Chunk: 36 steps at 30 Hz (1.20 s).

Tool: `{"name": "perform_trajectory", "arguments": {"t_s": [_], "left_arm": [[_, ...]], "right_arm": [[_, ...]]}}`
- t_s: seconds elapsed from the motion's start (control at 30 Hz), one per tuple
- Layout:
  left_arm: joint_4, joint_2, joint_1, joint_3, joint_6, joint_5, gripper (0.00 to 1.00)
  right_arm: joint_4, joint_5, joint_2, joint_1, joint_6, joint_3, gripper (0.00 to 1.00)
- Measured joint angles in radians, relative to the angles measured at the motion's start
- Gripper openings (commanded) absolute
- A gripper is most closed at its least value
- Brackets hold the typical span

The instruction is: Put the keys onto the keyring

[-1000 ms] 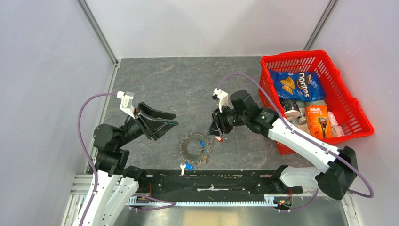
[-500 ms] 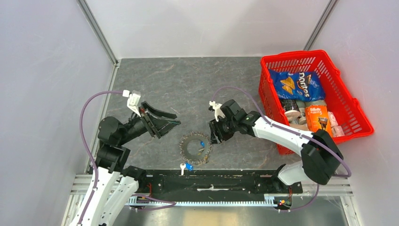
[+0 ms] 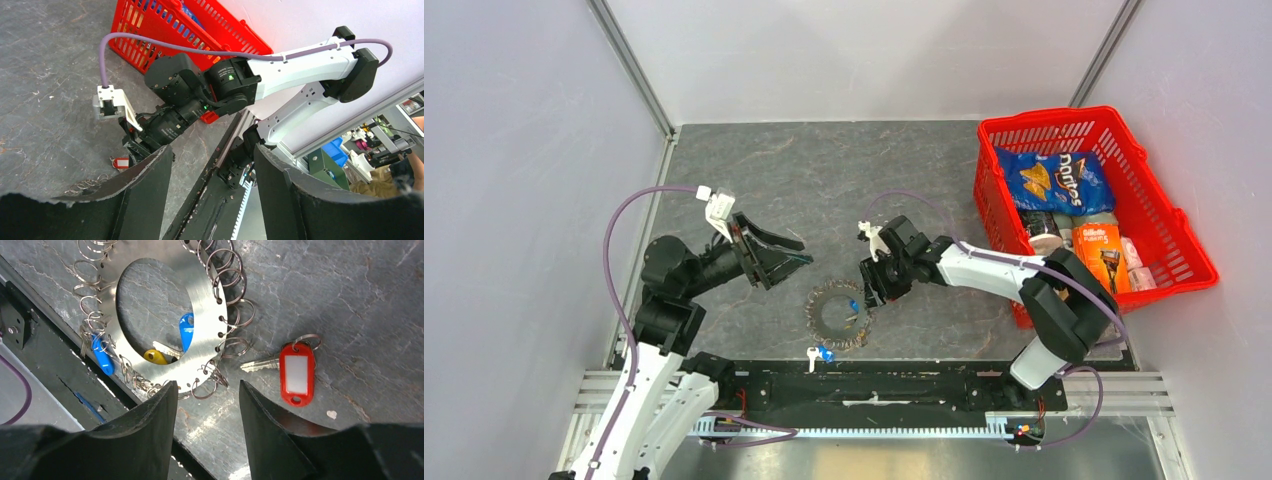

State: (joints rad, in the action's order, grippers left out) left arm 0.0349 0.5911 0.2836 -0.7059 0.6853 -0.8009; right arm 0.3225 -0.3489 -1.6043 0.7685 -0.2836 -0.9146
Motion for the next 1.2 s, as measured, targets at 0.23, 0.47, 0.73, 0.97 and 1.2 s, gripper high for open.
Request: {"name": "perform_trajectory", "arguments": {"t_s": [0.23, 0.47, 0.73, 0.97, 1.2], "left_arm": [[0.000, 0.011, 0.000, 0.000, -0.016, -0.015, 0.68], [0.000, 0.011, 0.000, 0.000, -0.025, -0.022, 0.68], [0.002, 0.011, 0.014, 0.004, -0.039, -0.023, 0.68], [0.018, 0.010, 0.017, 0.005, -0.050, -0.023, 0.68], [0.024, 0.010, 0.021, 0.006, -0.052, -0.023, 0.68]], "right_arm": [[-0.017, -0.011, -0.033, 0.000, 0.004, -0.037, 0.55], [-0.023, 0.002, -0.037, 0.000, 0.019, -0.104, 0.55], [-0.030, 0.016, -0.104, 0.000, 0.023, -0.153, 0.54], [0.004, 0.018, -0.085, 0.050, 0.026, -0.148, 0.54], [-0.006, 0.011, 0.142, 0.156, -0.026, 0.019, 0.54]]}}
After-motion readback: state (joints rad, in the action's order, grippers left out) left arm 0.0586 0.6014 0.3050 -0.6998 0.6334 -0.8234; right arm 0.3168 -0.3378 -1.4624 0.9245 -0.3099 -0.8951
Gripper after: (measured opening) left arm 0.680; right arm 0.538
